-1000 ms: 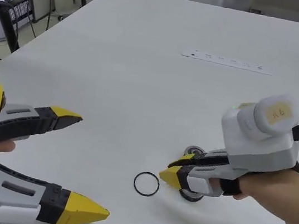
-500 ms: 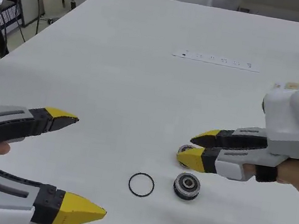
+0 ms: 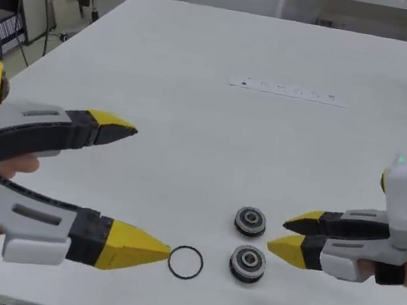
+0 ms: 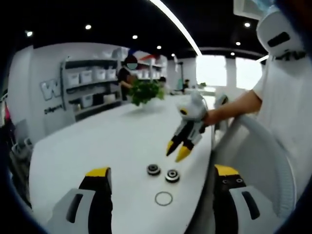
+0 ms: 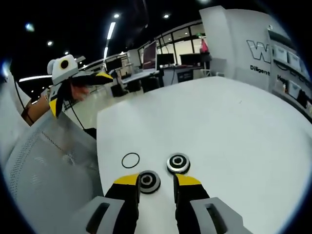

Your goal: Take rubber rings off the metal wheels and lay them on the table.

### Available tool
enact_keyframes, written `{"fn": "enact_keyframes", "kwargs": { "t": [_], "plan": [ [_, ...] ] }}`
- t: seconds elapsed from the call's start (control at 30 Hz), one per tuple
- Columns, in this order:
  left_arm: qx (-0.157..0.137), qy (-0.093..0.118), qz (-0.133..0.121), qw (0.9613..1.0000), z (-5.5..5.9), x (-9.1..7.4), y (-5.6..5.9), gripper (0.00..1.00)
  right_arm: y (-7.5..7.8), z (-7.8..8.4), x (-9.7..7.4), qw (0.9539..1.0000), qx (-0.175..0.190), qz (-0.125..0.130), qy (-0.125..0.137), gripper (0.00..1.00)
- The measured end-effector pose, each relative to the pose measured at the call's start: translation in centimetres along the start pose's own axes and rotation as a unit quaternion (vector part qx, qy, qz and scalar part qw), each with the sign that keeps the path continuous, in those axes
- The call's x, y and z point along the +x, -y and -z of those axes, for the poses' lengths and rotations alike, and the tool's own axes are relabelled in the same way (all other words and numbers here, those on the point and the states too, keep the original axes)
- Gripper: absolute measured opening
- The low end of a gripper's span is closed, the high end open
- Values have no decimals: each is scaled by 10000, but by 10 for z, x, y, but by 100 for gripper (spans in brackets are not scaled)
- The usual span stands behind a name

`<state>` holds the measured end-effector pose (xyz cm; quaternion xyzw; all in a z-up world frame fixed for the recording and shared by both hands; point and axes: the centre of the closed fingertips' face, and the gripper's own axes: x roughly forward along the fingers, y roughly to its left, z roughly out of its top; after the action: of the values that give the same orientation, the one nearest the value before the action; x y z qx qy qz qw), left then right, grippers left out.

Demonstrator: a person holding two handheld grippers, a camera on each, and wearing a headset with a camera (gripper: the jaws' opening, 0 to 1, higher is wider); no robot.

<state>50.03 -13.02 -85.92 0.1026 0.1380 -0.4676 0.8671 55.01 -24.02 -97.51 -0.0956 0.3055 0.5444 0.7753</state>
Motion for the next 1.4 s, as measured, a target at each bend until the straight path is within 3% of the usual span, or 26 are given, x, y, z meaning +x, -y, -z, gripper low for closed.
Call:
{"fn": "enact_keyframes", "kwargs": {
  "t": [0.1, 0.23, 0.3, 0.53, 0.73, 0.87, 0.97, 1.07, 1.17, 1.27, 1.4],
  "plan": [
    [161, -74, 143, 9997, -9, 11, 2, 83, 0, 5, 2, 10000, 11, -42, -64, 25],
    [504, -193, 437, 9976, -13, 30, 9, 80, -1, 14, 6, 9996, -33, -86, -250, 24],
    [530, -240, 587, 9966, -15, 38, 13, 79, -1, 18, 7, 9994, -37, -112, -316, 24],
    [855, -343, 1013, 9906, -23, 70, 22, 75, -3, 27, 9, 9987, -45, -217, -467, 23],
    [1053, -421, 1387, 9838, -21, 97, 28, 72, -8, 39, 16, 9967, -138, -330, -730, 23],
    [981, -409, 1541, 9823, -15, 115, 29, 70, -8, 44, 17, 9955, -217, -373, -843, 23],
    [881, -400, 1529, 9835, -9, 125, 26, 68, -8, 44, 17, 9955, -214, -375, -845, 23],
    [552, -240, 1483, 9871, -2, 133, 24, 67, -7, 43, 17, 9958, -191, -370, -819, 23],
    [293, -139, 1519, 9879, 11, 135, 25, 64, -6, 44, 17, 9958, -171, -355, -828, 22],
    [45, -198, 1336, 9908, 29, 136, 17, 58, -5, 45, 18, 9957, -150, -359, -836, 22],
    [116, -434, 1121, 9927, 47, 137, 5, 52, -5, 45, 19, 9959, -143, -351, -825, 22]
  ]
}}
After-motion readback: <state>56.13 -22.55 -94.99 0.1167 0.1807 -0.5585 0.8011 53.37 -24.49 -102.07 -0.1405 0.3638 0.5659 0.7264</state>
